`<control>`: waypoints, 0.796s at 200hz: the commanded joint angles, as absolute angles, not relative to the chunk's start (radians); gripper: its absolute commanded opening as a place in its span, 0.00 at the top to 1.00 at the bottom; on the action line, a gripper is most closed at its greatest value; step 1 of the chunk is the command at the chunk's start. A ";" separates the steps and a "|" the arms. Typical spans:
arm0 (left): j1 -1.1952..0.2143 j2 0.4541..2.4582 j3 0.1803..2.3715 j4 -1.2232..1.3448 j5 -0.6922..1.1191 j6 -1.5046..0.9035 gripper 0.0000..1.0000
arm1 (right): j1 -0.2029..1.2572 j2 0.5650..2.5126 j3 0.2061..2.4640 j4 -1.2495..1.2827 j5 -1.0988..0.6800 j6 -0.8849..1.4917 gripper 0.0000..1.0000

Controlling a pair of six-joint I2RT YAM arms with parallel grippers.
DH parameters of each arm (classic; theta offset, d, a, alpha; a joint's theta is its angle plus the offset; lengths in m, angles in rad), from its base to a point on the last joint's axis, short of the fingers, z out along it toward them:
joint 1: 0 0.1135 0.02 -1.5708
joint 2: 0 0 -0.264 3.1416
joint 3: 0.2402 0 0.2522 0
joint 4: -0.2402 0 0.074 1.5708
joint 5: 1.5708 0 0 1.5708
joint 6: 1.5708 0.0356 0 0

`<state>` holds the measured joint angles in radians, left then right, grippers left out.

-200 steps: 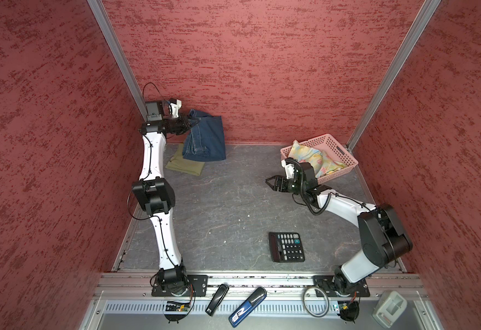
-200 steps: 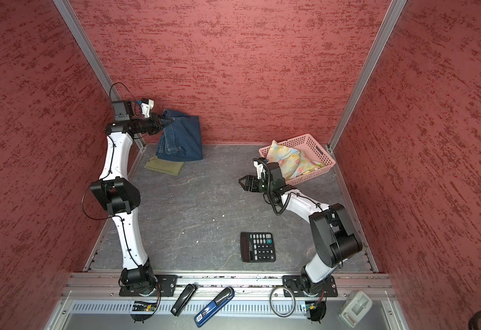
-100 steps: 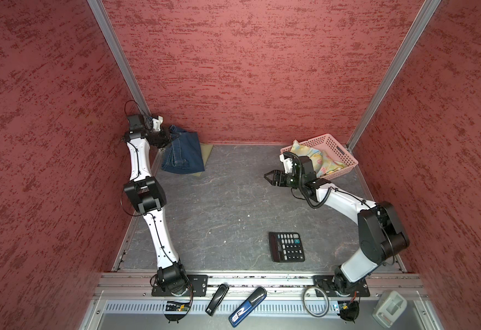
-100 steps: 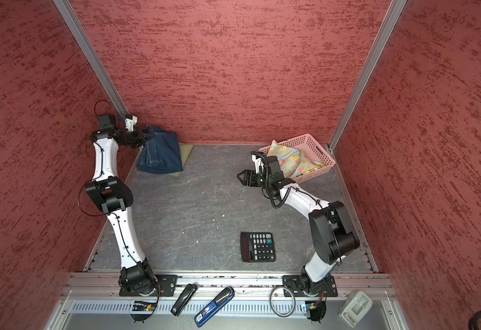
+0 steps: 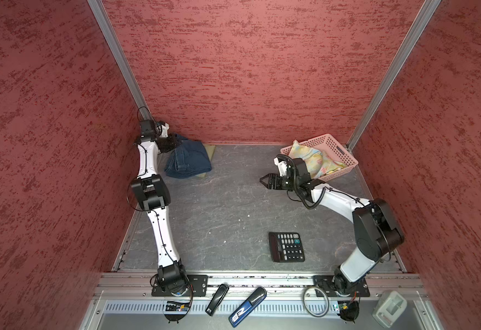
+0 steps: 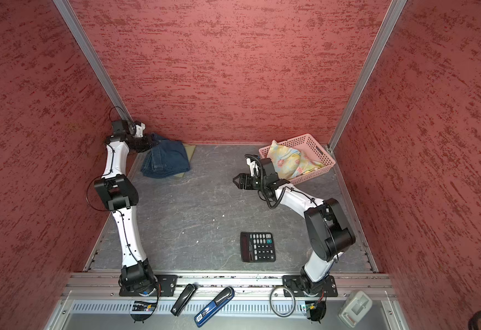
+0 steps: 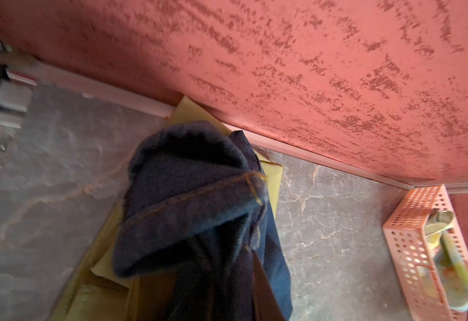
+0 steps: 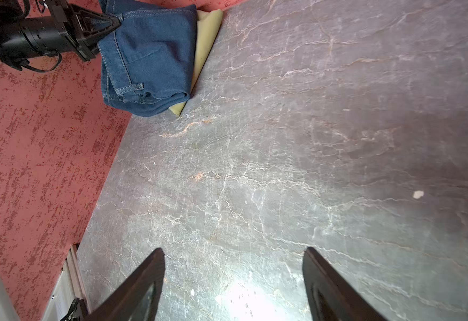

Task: Fold and stack skirts
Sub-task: Place the skirt on the skirt.

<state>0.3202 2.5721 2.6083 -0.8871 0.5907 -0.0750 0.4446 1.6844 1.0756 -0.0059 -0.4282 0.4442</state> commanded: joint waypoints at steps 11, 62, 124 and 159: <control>0.327 2.580 2.609 -0.766 0.521 -0.110 0.41 | 0.455 1.686 1.093 -0.017 -0.402 0.436 0.21; 0.286 2.423 2.531 -0.713 0.196 -0.096 0.01 | 0.456 1.651 1.134 -0.064 -0.241 0.351 0.14; 0.197 2.246 2.391 -0.649 -0.090 -0.119 0.00 | 0.422 1.648 1.277 -0.115 0.194 0.273 0.01; 0.124 2.034 2.071 -0.479 0.106 -0.160 0.00 | 0.288 1.691 1.359 -0.171 0.213 0.357 0.02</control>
<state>0.1699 2.1494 2.2684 -0.6098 0.0147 -0.1307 0.3813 1.6722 1.2999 -0.1028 0.1070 0.3077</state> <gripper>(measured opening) 0.995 0.985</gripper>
